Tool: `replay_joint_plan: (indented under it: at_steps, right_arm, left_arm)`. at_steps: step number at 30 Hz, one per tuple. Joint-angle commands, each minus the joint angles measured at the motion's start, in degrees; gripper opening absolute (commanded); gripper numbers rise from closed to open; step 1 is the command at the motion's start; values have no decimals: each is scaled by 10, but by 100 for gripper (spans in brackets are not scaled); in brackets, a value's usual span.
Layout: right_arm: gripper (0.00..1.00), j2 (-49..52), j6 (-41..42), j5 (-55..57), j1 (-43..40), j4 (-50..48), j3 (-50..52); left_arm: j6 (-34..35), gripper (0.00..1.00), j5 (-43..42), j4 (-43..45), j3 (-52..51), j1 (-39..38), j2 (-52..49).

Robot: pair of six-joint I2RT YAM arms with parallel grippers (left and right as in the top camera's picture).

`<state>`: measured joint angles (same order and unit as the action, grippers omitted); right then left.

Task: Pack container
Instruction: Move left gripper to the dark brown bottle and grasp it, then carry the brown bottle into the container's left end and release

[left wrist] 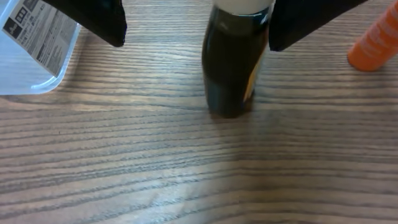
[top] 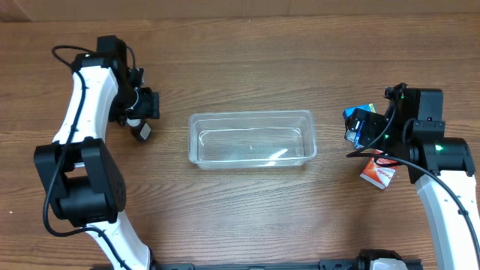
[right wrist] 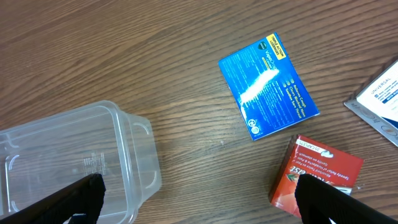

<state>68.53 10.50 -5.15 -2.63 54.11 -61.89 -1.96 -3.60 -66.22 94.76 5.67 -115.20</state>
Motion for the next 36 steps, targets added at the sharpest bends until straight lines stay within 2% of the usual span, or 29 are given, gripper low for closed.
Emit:
replay_joint_plan:
  at_steps: [1, 9, 15, 20, 25, 27, 28, 31, 34, 36]
  right_arm:
    - [100, -2, 2, 1, -3, -3, -19]
    - [100, -2, 2, 1, -3, -4, -19]
    - [100, -2, 2, 1, -3, -4, -19]
    - [100, -2, 2, 1, -3, -4, -19]
    - [100, -2, 2, 1, -3, -4, -19]
    - [100, -2, 2, 1, -3, -4, -19]
    - [100, -2, 2, 1, -3, -3, -19]
    - [100, -2, 2, 1, -3, -3, -19]
    - [100, -2, 2, 1, -3, -3, -19]
    - [100, -2, 2, 1, -3, -3, -19]
  left_arm:
    - [-13, 65, 29, -6, 10, -5, -7]
    - [-13, 62, 68, -38, 10, -5, -7]
    - [-13, 43, 68, -42, 10, -5, -7]
    - [-13, 37, 70, -43, 10, -5, -7]
    - [-13, 18, 70, -42, 10, -5, -7]
    - [-12, 6, 70, -43, 10, -5, -7]
    - [-6, 4, 70, -45, 10, -7, -5]
    - [15, 4, 59, -59, 21, -27, 23]
    - [46, 4, 53, -90, 40, -80, 84]
    - [91, 4, 53, -103, 45, -128, 135]
